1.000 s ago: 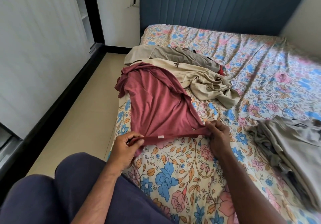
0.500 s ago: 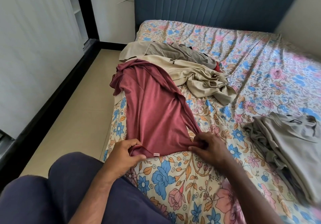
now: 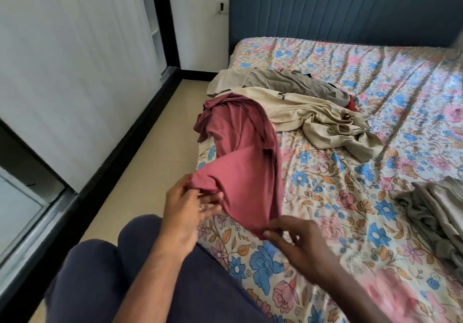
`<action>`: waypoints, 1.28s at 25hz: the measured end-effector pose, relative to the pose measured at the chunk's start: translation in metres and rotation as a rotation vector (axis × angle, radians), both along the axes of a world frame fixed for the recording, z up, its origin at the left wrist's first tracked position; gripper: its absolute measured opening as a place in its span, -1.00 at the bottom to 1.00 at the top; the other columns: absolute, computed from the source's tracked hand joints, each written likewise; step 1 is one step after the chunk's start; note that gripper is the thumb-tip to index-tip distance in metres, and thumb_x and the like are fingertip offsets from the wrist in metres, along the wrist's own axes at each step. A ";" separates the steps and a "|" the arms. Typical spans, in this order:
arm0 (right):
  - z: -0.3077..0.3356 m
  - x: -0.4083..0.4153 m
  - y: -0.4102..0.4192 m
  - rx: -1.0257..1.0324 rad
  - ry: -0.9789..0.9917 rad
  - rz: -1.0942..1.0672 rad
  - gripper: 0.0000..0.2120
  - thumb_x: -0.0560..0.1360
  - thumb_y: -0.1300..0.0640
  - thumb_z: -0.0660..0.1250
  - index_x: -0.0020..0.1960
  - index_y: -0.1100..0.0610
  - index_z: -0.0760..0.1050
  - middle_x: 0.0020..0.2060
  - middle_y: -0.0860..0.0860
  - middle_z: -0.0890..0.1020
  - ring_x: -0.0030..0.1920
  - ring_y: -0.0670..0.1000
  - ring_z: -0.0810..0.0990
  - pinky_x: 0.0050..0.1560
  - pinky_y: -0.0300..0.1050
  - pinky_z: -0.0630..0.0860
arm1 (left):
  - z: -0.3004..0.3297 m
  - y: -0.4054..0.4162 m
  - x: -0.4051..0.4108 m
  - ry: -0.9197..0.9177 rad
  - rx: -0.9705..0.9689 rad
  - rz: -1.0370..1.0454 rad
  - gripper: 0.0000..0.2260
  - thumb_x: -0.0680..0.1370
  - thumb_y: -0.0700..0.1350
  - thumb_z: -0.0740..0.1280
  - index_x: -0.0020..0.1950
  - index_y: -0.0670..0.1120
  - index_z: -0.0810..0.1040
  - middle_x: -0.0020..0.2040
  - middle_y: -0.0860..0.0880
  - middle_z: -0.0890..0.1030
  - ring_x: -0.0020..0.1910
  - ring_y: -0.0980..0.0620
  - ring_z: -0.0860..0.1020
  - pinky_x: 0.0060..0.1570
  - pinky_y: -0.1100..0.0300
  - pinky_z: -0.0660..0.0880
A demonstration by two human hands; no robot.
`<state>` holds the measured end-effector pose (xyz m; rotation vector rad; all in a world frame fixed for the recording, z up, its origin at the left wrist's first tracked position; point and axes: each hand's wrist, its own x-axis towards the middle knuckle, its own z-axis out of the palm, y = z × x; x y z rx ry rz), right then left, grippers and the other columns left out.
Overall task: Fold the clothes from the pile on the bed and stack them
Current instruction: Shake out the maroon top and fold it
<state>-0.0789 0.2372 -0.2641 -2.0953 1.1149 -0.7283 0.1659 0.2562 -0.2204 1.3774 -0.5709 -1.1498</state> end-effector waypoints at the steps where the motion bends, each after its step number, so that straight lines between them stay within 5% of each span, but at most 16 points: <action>1: 0.000 0.021 0.010 -0.038 -0.012 0.018 -0.83 0.60 0.02 0.40 0.06 -0.26 0.65 0.06 -0.29 0.63 0.09 -0.23 0.61 0.04 -0.38 0.53 | 0.007 0.002 -0.008 0.015 0.011 -0.043 -0.78 0.71 -0.07 0.22 0.16 -0.09 0.64 -0.03 -0.11 0.74 -0.08 -0.07 0.69 -0.05 -0.09 0.64; 4: 0.004 0.081 0.032 -0.092 -0.143 0.028 -0.78 0.67 0.07 0.29 0.25 -0.08 0.62 0.17 -0.16 0.46 0.13 -0.21 0.54 0.13 -0.43 0.44 | 0.007 0.013 -0.030 -0.003 0.059 -0.118 -0.77 0.71 -0.03 0.19 0.17 0.05 0.66 0.01 -0.02 0.74 -0.05 0.04 0.70 -0.11 0.06 0.61; 6: 0.008 0.107 0.037 -0.069 -0.146 0.122 -0.67 0.60 0.21 0.27 0.33 0.07 0.58 0.18 -0.08 0.53 0.11 -0.18 0.56 0.15 -0.34 0.48 | -0.003 0.020 -0.036 0.018 0.032 -0.037 -0.73 0.71 -0.16 0.17 0.20 0.01 0.66 0.05 -0.04 0.74 0.05 0.00 0.71 0.07 0.09 0.61; 10: 0.041 0.100 0.024 0.059 -0.078 0.341 -0.77 0.54 0.29 0.31 -0.05 0.00 0.65 -0.14 -0.13 0.69 -0.14 -0.11 0.66 -0.11 -0.19 0.57 | -0.009 0.021 -0.023 -0.058 -0.022 0.095 -0.69 0.68 -0.26 0.14 0.12 -0.05 0.68 0.03 -0.10 0.73 0.07 -0.11 0.69 0.15 -0.03 0.61; 12: 0.064 0.092 0.007 0.081 -0.174 0.180 -0.76 0.59 0.24 0.40 -0.12 -0.07 0.68 -0.24 -0.17 0.71 -0.28 -0.09 0.69 -0.29 -0.25 0.56 | 0.000 0.021 -0.012 -0.142 -0.091 0.018 -0.72 0.71 -0.16 0.17 0.17 0.02 0.67 0.05 -0.05 0.72 0.05 -0.01 0.69 0.08 0.05 0.62; 14: 0.087 0.091 -0.029 0.004 -0.323 0.034 -0.79 0.58 0.25 0.42 0.08 -0.03 0.69 -0.08 -0.12 0.73 -0.20 -0.09 0.70 -0.27 -0.23 0.61 | 0.023 0.012 0.005 -0.324 -0.159 -0.147 -0.74 0.71 -0.13 0.20 0.15 0.07 0.69 -0.03 0.05 0.72 -0.08 0.18 0.67 -0.08 0.28 0.58; 17: 0.132 0.110 -0.092 0.057 -0.221 0.370 -0.65 0.65 0.21 0.35 0.41 0.02 0.53 0.16 0.00 0.68 0.09 -0.05 0.67 0.03 -0.11 0.65 | 0.072 -0.028 0.033 -0.640 -0.177 -0.418 -0.64 0.67 -0.26 0.23 -0.13 0.08 0.71 -0.21 0.10 0.71 -0.24 0.19 0.65 -0.25 0.29 0.51; 20: 0.200 0.145 -0.151 0.293 -0.198 0.646 -0.80 0.67 0.22 0.30 0.27 0.17 0.57 -0.08 -0.04 0.71 -0.09 -0.08 0.67 -0.11 -0.21 0.58 | 0.149 -0.079 0.066 -0.799 -0.205 -0.388 -0.71 0.66 -0.25 0.24 -0.04 0.01 0.73 -0.14 -0.05 0.73 -0.19 -0.08 0.69 -0.22 -0.04 0.62; 21: 0.219 0.153 -0.167 0.356 -0.189 0.679 -0.85 0.66 0.24 0.31 0.21 0.17 0.59 -0.13 -0.05 0.70 -0.15 -0.10 0.66 -0.17 -0.26 0.56 | 0.174 -0.092 0.075 -0.823 -0.239 -0.351 -0.77 0.67 -0.23 0.25 0.02 -0.08 0.71 -0.14 -0.10 0.71 -0.20 -0.10 0.67 -0.22 0.00 0.61; 24: 0.258 0.174 -0.205 0.201 -0.180 0.591 -0.91 0.62 0.22 0.38 0.00 0.17 0.67 -0.30 -0.06 0.64 -0.31 -0.13 0.58 -0.29 -0.26 0.48 | 0.234 -0.115 0.106 -0.869 -0.302 -0.396 -0.91 0.63 -0.17 0.37 0.02 -0.20 0.60 -0.41 -0.03 0.54 -0.47 0.06 0.45 -0.52 0.27 0.36; 27: 0.325 0.183 -0.233 0.083 -0.454 0.309 -0.79 0.65 0.03 0.37 -0.08 0.07 0.70 -0.35 -0.12 0.59 -0.27 -0.10 0.54 -0.31 -0.17 0.46 | 0.300 -0.125 0.152 -0.942 -0.280 -0.422 -0.77 0.47 -0.14 0.57 0.01 -0.16 0.58 -0.44 0.00 0.35 -0.48 0.07 0.25 -0.49 0.25 0.17; 30: 0.380 0.180 -0.250 0.025 -0.574 0.178 -0.77 0.64 -0.10 0.33 -0.06 -0.03 0.68 -0.14 -0.14 0.67 -0.07 -0.07 0.58 -0.14 -0.07 0.45 | 0.347 -0.129 0.187 -1.036 -0.288 -0.348 -0.86 0.43 -0.23 0.58 -0.06 -0.17 0.70 -0.37 -0.15 0.39 -0.42 0.03 0.30 -0.48 0.22 0.27; 32: 0.397 0.181 -0.252 0.109 -0.637 0.275 -0.76 0.67 -0.09 0.27 0.00 0.02 0.63 -0.07 -0.08 0.71 -0.05 -0.08 0.63 -0.10 -0.06 0.50 | 0.371 -0.129 0.192 -1.088 -0.349 -0.318 -0.96 0.50 -0.27 0.52 -0.09 -0.15 0.74 -0.29 -0.18 0.56 -0.37 0.06 0.43 -0.41 0.17 0.40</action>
